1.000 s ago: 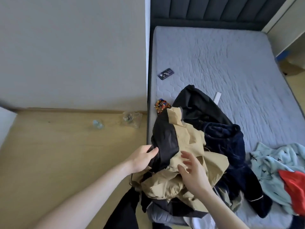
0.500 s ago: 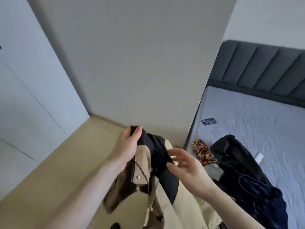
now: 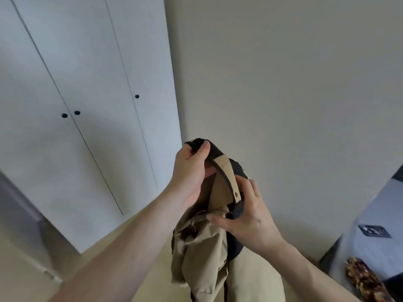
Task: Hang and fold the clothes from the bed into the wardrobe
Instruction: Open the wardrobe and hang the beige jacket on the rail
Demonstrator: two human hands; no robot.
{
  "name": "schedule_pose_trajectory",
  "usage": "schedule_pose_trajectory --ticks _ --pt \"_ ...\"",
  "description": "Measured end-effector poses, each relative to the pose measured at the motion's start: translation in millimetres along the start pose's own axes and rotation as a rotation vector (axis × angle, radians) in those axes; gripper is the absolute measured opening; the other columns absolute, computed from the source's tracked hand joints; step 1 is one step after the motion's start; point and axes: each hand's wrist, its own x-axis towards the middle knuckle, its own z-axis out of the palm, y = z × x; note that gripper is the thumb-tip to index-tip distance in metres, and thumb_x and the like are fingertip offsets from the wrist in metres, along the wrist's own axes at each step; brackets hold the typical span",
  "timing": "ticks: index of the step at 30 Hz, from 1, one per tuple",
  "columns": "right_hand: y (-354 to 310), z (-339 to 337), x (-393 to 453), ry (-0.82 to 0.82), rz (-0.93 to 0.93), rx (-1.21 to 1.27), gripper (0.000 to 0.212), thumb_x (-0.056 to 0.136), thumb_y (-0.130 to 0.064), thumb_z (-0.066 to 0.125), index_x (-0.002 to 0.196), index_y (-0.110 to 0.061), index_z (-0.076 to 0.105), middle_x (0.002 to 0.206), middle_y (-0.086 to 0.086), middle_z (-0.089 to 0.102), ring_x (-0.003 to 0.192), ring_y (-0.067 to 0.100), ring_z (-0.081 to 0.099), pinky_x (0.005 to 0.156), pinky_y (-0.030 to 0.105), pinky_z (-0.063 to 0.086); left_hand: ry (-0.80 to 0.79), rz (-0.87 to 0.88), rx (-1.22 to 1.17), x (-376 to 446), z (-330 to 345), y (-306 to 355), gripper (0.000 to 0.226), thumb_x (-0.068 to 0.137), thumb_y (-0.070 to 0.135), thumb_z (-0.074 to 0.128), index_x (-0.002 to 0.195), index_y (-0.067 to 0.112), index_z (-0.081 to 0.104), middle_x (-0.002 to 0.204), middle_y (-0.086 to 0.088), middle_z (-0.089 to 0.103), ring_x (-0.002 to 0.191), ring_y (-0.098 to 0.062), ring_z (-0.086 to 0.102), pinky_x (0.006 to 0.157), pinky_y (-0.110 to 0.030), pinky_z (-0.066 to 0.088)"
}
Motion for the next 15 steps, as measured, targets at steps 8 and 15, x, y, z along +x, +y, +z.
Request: schedule_pose_trajectory --ticks 8,15 --pt "-23 111 72 0.055 0.206 0.259 0.062 0.064 -0.077 0.079 0.112 -0.052 0.047 0.113 -0.023 0.061 0.107 0.001 0.061 0.085 0.034 0.058 0.088 0.058 -0.118 77 -98 48 0.013 0.102 0.016 0.059 0.106 0.004 0.061 0.092 -0.009 0.068 0.080 -0.018 0.072 0.067 -0.028 0.059" --pt "-36 196 135 -0.271 0.381 0.262 0.085 0.054 -0.087 0.074 0.121 -0.041 0.048 0.120 -0.028 0.053 0.104 -0.005 0.055 0.073 0.014 0.046 0.211 0.055 -0.263 152 -155 73 0.009 0.100 0.011 0.062 0.107 0.006 0.059 0.105 -0.008 0.065 0.080 -0.010 0.073 0.069 -0.027 0.061"
